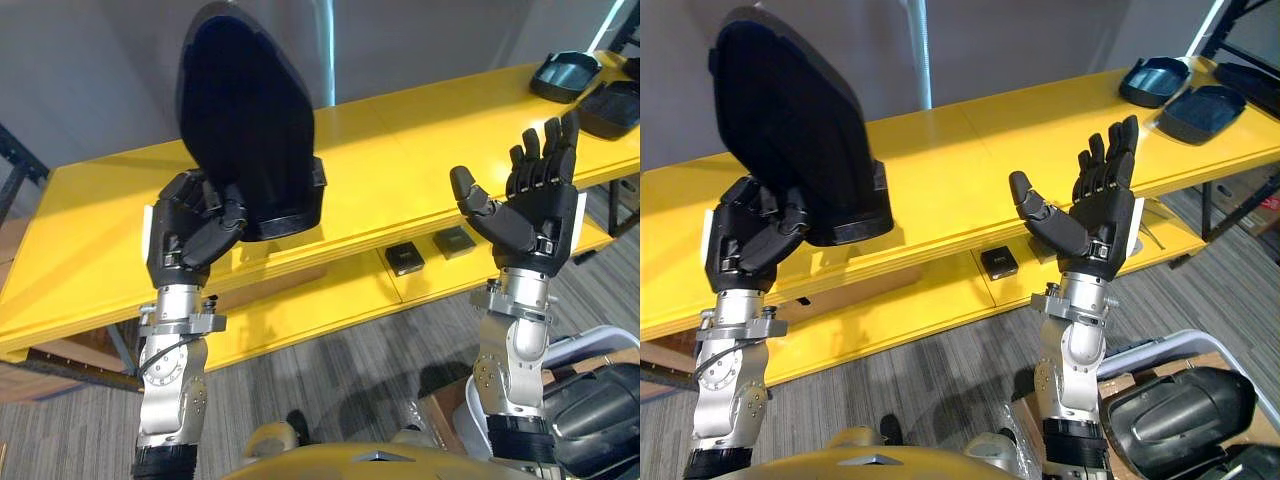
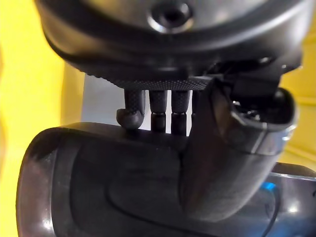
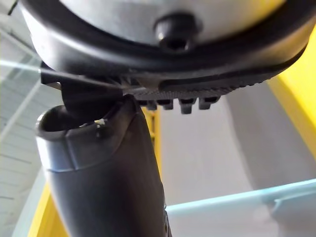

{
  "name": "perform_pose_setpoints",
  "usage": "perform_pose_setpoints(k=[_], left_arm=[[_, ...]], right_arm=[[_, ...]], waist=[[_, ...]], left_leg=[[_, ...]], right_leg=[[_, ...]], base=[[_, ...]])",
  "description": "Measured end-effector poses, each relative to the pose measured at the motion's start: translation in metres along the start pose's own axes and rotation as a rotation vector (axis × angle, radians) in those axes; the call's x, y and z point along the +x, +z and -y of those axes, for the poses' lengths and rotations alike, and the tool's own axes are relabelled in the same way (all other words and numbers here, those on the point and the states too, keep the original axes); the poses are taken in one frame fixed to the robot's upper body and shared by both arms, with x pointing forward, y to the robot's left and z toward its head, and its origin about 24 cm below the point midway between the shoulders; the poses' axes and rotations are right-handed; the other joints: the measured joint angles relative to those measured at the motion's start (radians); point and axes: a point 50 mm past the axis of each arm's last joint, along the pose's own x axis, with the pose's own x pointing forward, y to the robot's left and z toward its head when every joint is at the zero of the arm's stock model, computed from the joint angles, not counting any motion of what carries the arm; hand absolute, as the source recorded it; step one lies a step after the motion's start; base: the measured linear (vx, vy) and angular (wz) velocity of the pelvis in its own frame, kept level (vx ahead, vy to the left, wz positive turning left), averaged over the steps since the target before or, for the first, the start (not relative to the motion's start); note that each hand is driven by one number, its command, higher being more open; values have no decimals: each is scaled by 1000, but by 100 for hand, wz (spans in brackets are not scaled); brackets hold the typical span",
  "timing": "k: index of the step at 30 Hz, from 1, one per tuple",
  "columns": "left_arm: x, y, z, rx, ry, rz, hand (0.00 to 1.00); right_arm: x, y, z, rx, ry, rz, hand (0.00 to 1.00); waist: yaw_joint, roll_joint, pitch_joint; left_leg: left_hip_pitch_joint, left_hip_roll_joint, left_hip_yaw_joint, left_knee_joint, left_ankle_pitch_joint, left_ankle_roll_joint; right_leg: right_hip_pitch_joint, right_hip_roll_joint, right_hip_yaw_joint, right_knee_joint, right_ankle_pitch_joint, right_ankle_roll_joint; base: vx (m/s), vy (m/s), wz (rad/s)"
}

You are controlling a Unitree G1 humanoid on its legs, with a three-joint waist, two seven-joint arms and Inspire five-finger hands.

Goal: Walk over and take three plastic housings, then place them on the shelf

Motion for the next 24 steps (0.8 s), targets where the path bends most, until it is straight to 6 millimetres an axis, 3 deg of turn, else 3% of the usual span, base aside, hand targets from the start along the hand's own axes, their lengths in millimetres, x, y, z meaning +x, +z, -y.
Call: perform_pose_setpoints(k=[5, 9, 13, 17, 20, 24], left_arm=[[47, -2, 22, -49, -172, -36, 0], [88, -16, 4, -58, -45, -107, 0], [115, -12, -16, -42, 104, -139, 0], [130, -6, -22, -47, 180, -157, 0], [136, -6, -30, -79, 245, -199, 0], [134, -23, -41, -68, 331, -316, 0]], right_arm=[[-14, -9, 7, -100, -38, -109, 100], [-21, -9, 21, -156, -36, -174, 100], [-18, -4, 29, -207, -8, -190, 100], [-16, -3, 32, -188, -8, -200, 100], [-17, -6, 30, -183, 20, -230, 100], [-20, -12, 24, -168, 58, -278, 100]], waist=[[-58, -6, -5], [-115, -4, -8], [-159, 0, -7], [-171, 8, -2], [-189, 29, 11], [-191, 49, 27]], left_leg=[[-1, 8, 28, 4, -7, -6], [-6, 26, 59, 4, -10, -11], [-29, 31, 78, 5, -8, -9], [-40, 29, 89, 2, -8, -8], [-40, 28, 90, -1, -6, -7], [-39, 27, 98, -6, -5, -7]], right_leg=[[-20, 12, 30, -5, 3, 3], [-53, 29, 71, -4, 8, 2], [-96, 37, 103, 3, 16, 4], [-116, 37, 125, 3, 21, 6], [-118, 37, 133, 2, 22, 7], [-138, 38, 157, 2, 22, 8]], base=[[-9, 2, -19], [-34, -23, -27], [0, -14, -19], [7, 10, -12], [-8, 1, -3], [-44, -6, -16]])
